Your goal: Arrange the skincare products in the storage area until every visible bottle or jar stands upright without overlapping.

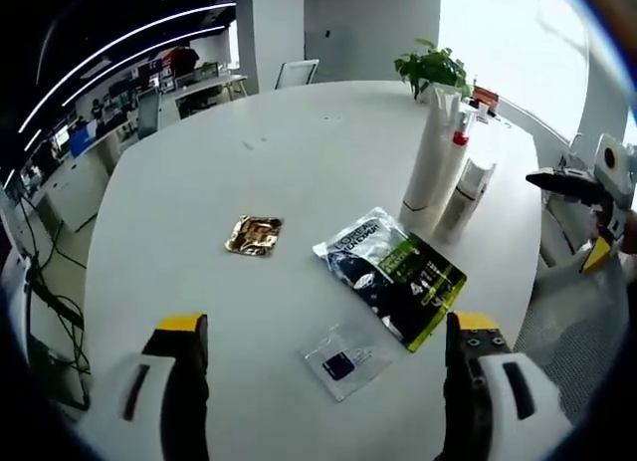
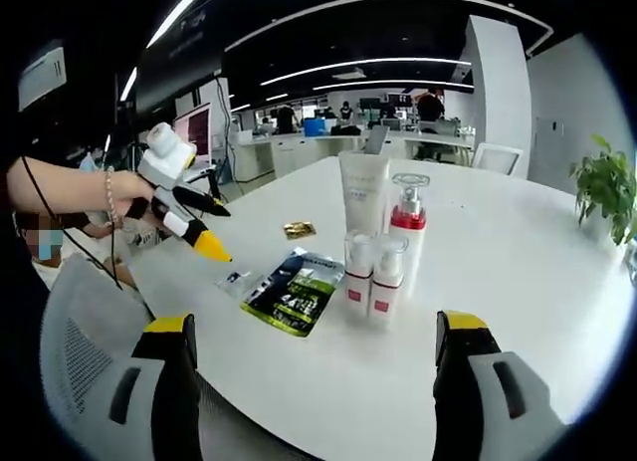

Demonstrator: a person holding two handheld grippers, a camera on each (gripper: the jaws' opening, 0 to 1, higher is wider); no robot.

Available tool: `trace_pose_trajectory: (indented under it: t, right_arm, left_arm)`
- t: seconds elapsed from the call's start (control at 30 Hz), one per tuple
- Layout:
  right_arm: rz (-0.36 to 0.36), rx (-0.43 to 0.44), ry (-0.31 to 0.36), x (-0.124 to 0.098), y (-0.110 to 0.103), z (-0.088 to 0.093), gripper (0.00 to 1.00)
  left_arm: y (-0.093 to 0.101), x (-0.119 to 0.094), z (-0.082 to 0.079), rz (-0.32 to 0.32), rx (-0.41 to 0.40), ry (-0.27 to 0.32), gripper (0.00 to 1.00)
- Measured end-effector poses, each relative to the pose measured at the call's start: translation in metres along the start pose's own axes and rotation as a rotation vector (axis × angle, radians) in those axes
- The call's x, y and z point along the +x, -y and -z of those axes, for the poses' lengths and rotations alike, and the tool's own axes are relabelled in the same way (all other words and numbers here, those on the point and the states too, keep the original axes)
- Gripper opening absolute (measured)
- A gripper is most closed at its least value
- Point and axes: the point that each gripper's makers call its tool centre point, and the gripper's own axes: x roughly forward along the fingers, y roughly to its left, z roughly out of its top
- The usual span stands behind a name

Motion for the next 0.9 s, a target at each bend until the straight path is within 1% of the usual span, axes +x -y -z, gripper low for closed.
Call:
trace_pose_trajectory:
  t: [0.13, 0.17, 0.23, 0.33, 0.4, 0.47, 0.5, 0.57, 0.67, 0.7, 0.8, 0.9]
  right_arm:
    - [0.005, 0.012, -0.001, 0.000, 0.002, 0.001, 0.99]
    - [0.005, 0.014, -0.002, -0.001, 0.002, 0.001, 0.99]
    - [0.006, 0.013, -0.004, 0.000, 0.002, 0.001, 0.99]
    - [0.009, 0.016, -0.012, 0.000, 0.002, 0.002, 0.99]
    - [0.014, 0.020, -0.016, 0.000, 0.003, 0.002, 0.97]
    - [0.014, 0.021, -0.007, -0.001, 0.003, 0.001, 0.97]
    - [0.016, 0.024, -0.005, -0.001, 0.004, 0.001, 0.98]
    - [0.019, 0.026, 0.001, -0.001, 0.005, 0.001, 0.98]
    - [0.027, 0.035, -0.008, -0.001, 0.007, 0.003, 0.98]
    - [0.029, 0.035, -0.007, -0.001, 0.008, 0.003, 0.98]
    - [0.032, 0.041, -0.011, -0.001, 0.008, 0.003, 0.98]
    - [0.035, 0.045, -0.018, 0.000, 0.010, 0.005, 0.98]
  left_arm:
    - [-0.007, 0.009, -0.002, 0.006, 0.015, -0.015, 0.96]
    - [-0.011, 0.015, -0.002, 0.011, 0.019, -0.020, 0.95]
    - [-0.014, 0.018, -0.003, 0.014, 0.034, -0.034, 0.95]
    - [-0.022, 0.027, -0.006, 0.019, 0.047, -0.045, 0.96]
    - [-0.025, 0.030, -0.008, 0.025, 0.056, -0.054, 0.95]
    - [-0.029, 0.034, -0.009, 0.027, 0.064, -0.059, 0.95]
    - [-0.034, 0.041, -0.012, 0.029, 0.070, -0.064, 0.94]
    - [-0.036, 0.042, -0.014, 0.032, 0.078, -0.069, 0.94]
    - [-0.041, 0.049, -0.018, 0.036, 0.088, -0.081, 0.93]
    - [-0.042, 0.052, -0.016, 0.037, 0.093, -0.089, 0.93]
    - [-0.047, 0.061, -0.024, 0.047, 0.101, -0.095, 0.93]
    - [-0.052, 0.066, -0.029, 0.054, 0.107, -0.098, 0.92]
